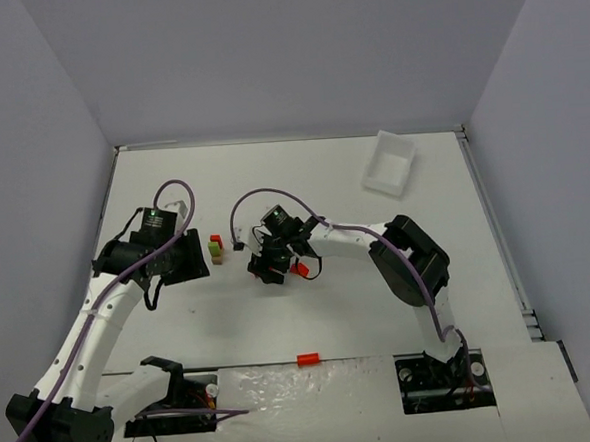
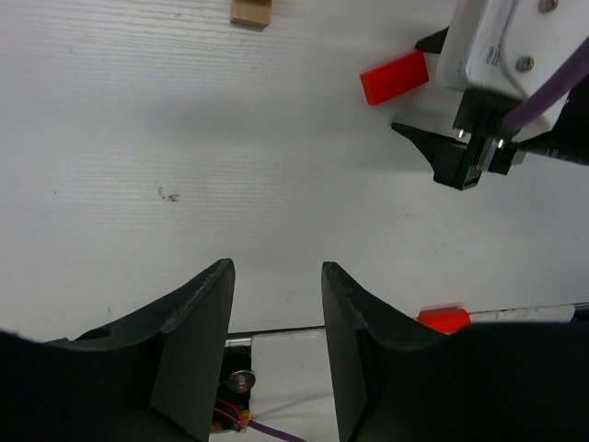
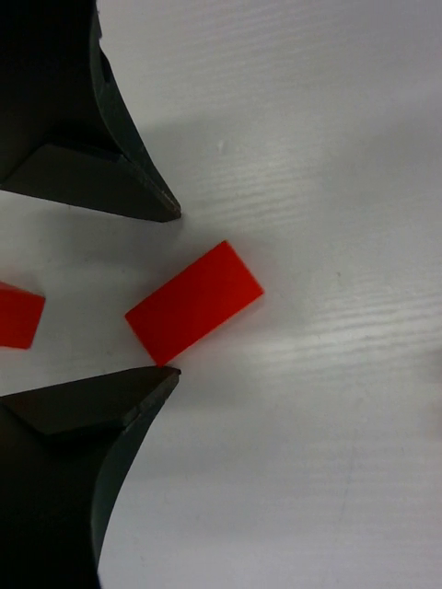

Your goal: Build the wood block tower

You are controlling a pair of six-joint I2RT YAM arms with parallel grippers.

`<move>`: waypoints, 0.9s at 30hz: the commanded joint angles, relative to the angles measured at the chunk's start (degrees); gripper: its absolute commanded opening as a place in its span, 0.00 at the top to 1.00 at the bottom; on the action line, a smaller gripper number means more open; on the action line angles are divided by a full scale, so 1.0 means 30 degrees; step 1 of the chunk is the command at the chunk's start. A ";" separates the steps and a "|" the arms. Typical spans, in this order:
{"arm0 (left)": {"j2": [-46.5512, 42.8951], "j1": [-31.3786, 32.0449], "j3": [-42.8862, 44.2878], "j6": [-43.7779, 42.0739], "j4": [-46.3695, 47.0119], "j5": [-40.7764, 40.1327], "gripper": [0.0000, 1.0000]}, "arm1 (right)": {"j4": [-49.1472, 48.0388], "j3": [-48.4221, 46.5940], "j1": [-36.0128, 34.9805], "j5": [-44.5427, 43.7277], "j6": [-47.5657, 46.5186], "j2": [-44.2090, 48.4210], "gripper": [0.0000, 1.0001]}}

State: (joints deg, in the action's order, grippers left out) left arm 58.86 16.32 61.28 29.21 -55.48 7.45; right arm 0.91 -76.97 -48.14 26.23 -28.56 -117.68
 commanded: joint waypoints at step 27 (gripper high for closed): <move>-0.1420 -0.0165 -0.0204 0.0575 -0.0026 -0.0271 0.60 | -0.0626 0.1501 -0.0304 -0.1964 0.0854 0.0489 0.32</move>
State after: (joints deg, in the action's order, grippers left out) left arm 56.23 16.32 60.26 29.82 -55.57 7.44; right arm -2.14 -69.42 -49.42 20.87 -22.36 -112.46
